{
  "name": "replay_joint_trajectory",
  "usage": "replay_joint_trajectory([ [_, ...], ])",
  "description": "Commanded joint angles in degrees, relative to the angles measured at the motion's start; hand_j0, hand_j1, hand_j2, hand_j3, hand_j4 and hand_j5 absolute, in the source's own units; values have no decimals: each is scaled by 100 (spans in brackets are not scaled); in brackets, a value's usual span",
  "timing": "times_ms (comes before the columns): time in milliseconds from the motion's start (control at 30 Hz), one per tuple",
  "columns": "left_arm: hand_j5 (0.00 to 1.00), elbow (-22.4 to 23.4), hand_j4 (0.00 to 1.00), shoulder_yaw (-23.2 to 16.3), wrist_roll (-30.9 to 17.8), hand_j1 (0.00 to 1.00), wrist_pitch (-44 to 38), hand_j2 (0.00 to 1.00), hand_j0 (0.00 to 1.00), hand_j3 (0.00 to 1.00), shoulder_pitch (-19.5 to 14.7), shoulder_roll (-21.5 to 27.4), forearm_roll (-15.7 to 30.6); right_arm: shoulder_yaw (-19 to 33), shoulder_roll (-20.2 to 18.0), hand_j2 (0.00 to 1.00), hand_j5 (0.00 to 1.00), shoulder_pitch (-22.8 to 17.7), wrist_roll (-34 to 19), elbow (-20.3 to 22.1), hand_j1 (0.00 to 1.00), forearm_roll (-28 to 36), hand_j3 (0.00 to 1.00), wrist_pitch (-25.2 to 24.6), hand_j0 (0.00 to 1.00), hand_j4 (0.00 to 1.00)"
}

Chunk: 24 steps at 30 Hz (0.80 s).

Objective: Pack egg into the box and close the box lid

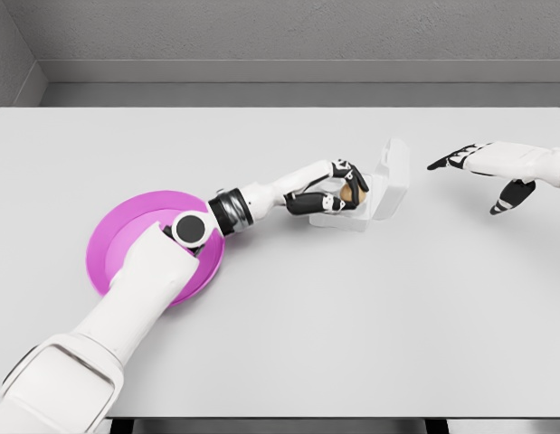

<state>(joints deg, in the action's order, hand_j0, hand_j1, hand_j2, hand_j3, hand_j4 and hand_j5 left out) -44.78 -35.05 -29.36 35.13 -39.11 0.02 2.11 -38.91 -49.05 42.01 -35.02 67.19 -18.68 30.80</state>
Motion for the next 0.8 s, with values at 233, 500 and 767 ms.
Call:
replay_joint_trajectory([
  [233,29,-101,29,16,18,29,-13,29,29,29,26,-2,255,-3,-8,100,100,0,2,5,100,23,100,-13,100,100],
  [500,29,-119,29,16,18,29,-13,29,29,29,88,-2,255,-3,-17,100,100,0,2,5,100,23,100,-13,100,100],
  [767,37,-110,37,16,18,37,-13,37,37,37,97,-2,246,-3,-8,100,100,0,2,5,100,31,100,-13,100,100],
])
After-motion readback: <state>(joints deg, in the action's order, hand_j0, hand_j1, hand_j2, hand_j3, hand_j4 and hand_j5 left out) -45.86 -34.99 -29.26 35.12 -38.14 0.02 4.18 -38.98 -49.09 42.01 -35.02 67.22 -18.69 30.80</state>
